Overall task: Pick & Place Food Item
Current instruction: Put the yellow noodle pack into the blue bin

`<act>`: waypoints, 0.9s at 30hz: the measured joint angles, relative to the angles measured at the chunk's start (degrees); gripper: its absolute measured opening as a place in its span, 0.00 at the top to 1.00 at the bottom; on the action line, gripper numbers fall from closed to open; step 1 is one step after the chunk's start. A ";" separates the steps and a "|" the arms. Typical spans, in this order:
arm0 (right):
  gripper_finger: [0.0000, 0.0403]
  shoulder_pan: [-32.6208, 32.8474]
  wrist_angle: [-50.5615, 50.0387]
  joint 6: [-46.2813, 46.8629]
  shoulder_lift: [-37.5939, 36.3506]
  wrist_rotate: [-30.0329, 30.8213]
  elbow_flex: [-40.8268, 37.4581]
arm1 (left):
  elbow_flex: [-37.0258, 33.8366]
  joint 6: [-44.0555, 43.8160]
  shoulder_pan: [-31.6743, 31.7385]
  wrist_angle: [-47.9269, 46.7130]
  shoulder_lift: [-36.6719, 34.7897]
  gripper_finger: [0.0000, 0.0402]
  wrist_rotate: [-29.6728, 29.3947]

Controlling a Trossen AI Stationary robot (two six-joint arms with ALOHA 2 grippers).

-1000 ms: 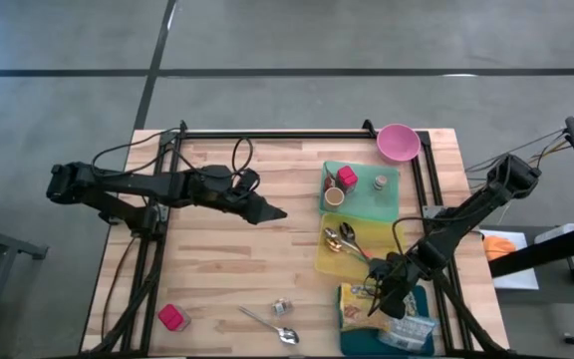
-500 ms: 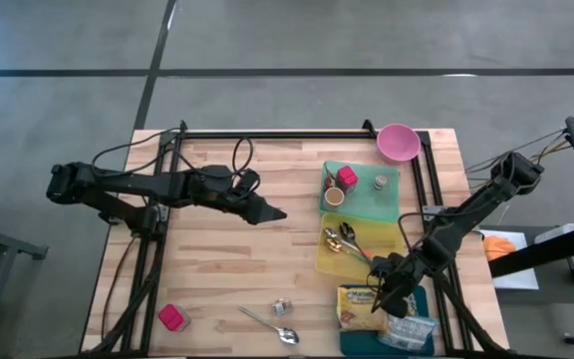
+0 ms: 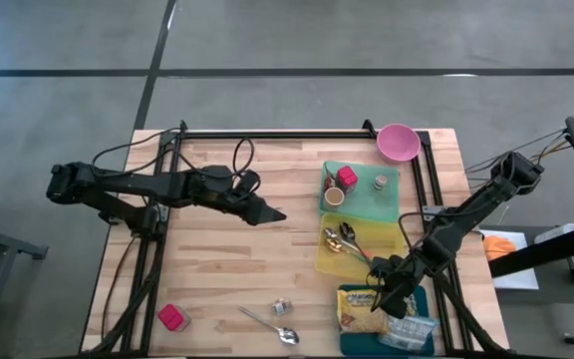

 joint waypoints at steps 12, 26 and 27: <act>0.29 0.13 0.01 3.57 -3.09 -1.91 0.13 | 0.00 0.15 0.00 0.04 0.02 0.29 4.93; 0.27 0.13 -0.07 5.98 -7.46 -2.01 0.13 | 0.07 7.89 -3.87 0.13 0.02 0.29 7.54; 0.27 0.13 -0.05 6.09 -7.83 -2.09 0.13 | 0.10 8.17 -4.37 0.00 0.05 0.29 7.57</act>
